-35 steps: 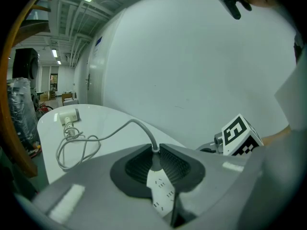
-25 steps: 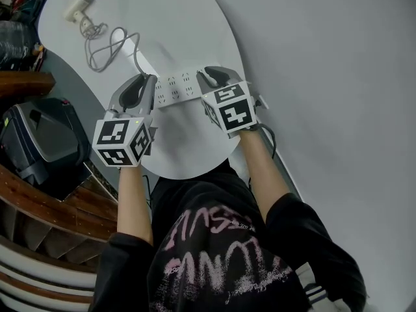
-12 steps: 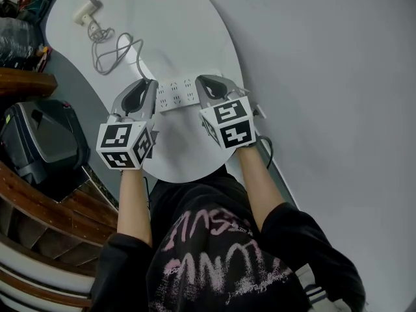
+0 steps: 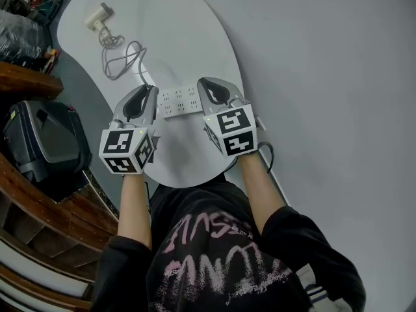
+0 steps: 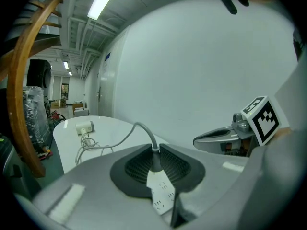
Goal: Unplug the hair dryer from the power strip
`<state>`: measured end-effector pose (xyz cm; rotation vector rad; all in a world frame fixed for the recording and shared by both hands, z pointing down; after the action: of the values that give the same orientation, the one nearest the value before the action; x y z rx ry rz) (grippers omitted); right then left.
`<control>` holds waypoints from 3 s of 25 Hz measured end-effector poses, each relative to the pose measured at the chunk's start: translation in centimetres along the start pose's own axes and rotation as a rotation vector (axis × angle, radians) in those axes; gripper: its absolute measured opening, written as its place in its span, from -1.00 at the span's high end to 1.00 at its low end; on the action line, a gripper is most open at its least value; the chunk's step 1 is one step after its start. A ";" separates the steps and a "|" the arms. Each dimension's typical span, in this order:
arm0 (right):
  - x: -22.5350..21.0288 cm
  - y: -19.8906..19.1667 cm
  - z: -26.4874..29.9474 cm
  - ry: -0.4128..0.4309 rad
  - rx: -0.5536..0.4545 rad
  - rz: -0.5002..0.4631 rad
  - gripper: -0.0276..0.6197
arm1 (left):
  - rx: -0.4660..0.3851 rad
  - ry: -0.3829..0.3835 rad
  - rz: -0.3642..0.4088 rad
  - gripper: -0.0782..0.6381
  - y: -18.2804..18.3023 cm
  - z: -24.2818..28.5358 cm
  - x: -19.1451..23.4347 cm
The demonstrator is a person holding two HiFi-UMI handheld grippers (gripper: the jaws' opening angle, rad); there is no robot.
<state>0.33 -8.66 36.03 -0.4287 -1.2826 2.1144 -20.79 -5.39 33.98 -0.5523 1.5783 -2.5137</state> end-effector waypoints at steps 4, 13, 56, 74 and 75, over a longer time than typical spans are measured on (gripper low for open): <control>0.0 0.7 -0.6 0.001 -0.031 -0.019 0.84 | -0.025 0.013 -0.001 0.63 0.4 -0.9 -0.2; 0.3 2.1 -1.9 0.017 -0.095 -0.066 0.85 | -0.087 0.053 0.002 0.63 1.1 -3.0 -0.9; -0.8 6.7 -7.5 0.030 -0.310 -0.134 0.85 | -0.340 0.177 0.075 0.78 4.4 -9.0 -4.8; -1.3 8.4 -8.2 0.032 -0.376 -0.153 0.87 | -0.389 0.204 0.101 0.78 5.5 -10.0 -5.3; -1.3 8.4 -8.3 0.031 -0.377 -0.154 0.87 | -0.391 0.203 0.100 0.78 5.5 -10.1 -5.3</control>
<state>3.12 -6.65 24.67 -0.5002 -1.6467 1.7340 -20.06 2.23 23.87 -0.2499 2.1334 -2.2565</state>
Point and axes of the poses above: the fingertips, and each gripper's own axes: z forward along the fingers, x to its left, y out of its top, the point moved 10 cm from there along -z, backward along the fingers, and after that the axes turned 7 degrees about -z, right-handed, at the moved point
